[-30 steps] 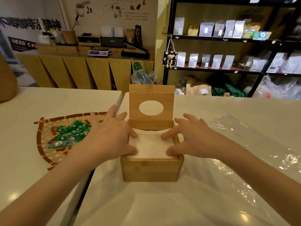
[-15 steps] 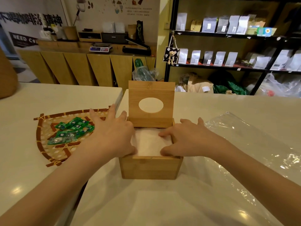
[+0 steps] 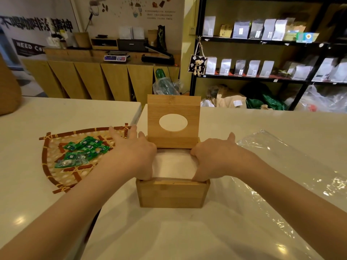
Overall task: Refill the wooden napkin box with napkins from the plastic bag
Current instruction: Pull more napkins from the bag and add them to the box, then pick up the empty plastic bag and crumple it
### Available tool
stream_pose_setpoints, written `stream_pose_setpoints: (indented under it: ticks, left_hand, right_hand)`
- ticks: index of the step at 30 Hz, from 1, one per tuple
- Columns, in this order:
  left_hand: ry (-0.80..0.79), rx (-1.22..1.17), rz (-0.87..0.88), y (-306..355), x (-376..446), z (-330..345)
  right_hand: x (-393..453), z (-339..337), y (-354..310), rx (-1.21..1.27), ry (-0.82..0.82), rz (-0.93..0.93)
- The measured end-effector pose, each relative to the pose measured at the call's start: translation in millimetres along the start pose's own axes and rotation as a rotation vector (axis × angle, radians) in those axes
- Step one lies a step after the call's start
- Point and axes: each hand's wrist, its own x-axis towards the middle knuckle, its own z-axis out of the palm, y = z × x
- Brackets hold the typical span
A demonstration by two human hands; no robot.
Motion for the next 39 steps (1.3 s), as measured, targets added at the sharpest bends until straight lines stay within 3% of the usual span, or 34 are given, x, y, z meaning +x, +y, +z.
stream_pose_setpoints:
  ticks: [4, 9, 11, 13, 16, 20, 22, 29, 34, 39]
  left_hand:
    - [-0.008, -0.014, -0.002, -1, 1, 3]
    - [-0.051, -0.325, 0.138, -27, -20, -11]
    - [0.073, -0.569, 0.154, -40, -27, -21]
    - [0.315, -0.787, 0.129, -50, -23, -27]
    - [0.586, -0.961, 0.068, -52, -2, -26]
    - [0.530, -1.091, 0.171, -38, 22, -10]
    - [0.588, -1.083, 0.217, -34, 27, -2]
    - [0.786, -1.047, 0.246, -29, 8, 14]
    - [0.631, -1.151, 0.396, -33, -32, 34]
    - [0.495, -0.985, 0.414, -24, -39, 61]
  right_hand:
    - [2, 1, -3, -0.011, -0.004, -0.011]
    - [-19, -20, 21, 0.343, -0.010, -0.097]
    - [-20, -31, 34, 0.533, 0.105, -0.149]
    - [-8, -37, 47, 0.724, 0.318, -0.138]
    - [16, -32, 53, 0.860, 0.508, -0.078]
    - [33, -16, 45, 0.999, 0.532, -0.254]
    - [36, -11, 43, 1.029, 0.590, -0.310]
    - [15, 8, 42, 0.822, 0.778, -0.336]
    - [-16, 36, 43, 0.667, 0.673, -0.512]
    - [-25, 64, 40, 0.436, 0.626, -0.529]
